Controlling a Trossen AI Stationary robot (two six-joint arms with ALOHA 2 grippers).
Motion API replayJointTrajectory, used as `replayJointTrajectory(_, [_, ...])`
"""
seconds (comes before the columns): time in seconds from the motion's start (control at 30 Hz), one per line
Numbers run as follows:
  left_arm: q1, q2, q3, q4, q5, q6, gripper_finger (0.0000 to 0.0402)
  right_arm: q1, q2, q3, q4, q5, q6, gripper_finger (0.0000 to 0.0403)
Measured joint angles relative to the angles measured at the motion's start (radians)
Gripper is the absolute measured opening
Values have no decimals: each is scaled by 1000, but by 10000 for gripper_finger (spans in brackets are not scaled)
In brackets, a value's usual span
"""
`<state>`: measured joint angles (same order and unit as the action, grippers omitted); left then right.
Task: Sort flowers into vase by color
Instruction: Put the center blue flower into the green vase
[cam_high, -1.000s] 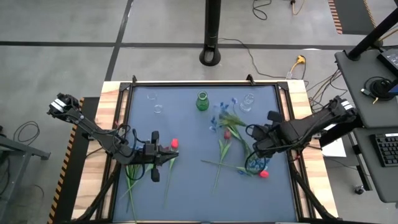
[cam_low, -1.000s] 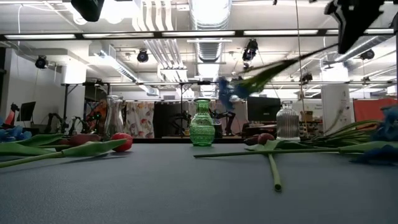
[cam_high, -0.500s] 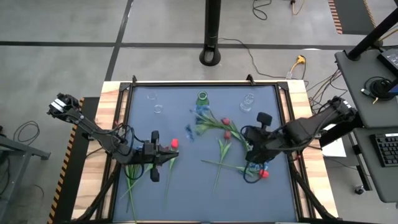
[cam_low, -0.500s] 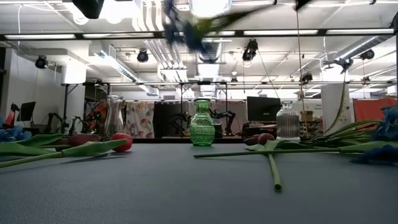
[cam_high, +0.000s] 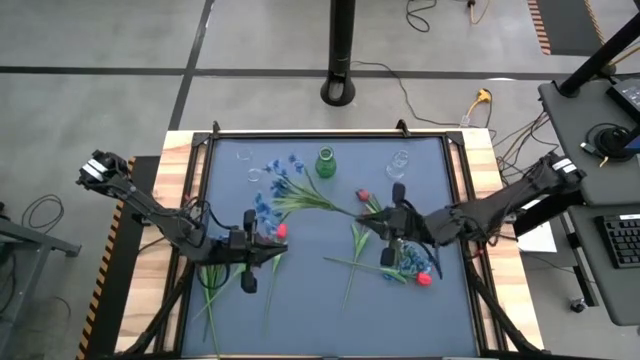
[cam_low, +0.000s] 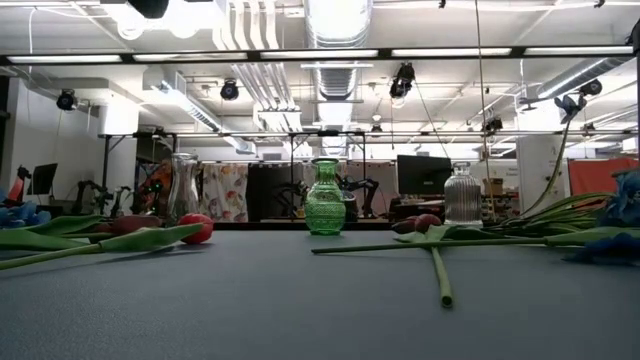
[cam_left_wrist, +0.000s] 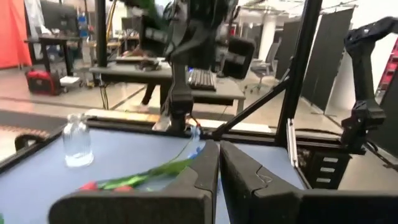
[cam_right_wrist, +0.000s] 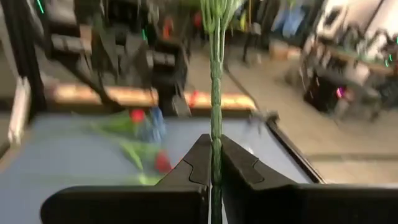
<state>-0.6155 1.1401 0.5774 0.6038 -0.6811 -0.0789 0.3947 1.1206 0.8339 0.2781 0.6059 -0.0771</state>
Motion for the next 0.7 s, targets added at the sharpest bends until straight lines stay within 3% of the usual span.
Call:
replayJointTrajectory(0.17, [6,95,0,202,3,139,0,-19,61,-225,589,-126,-86,12])
replayJointTrajectory(0.3, [23,169,0,343,6,199,9,-22,149,-311,907,-143,-100,12])
replayJointTrajectory(0.47, [63,232,9,421,8,202,35,-27,280,-319,1100,-195,-100,12])
replayJointTrajectory(0.7, [84,266,39,428,12,199,89,-42,410,-250,1223,-195,-150,12])
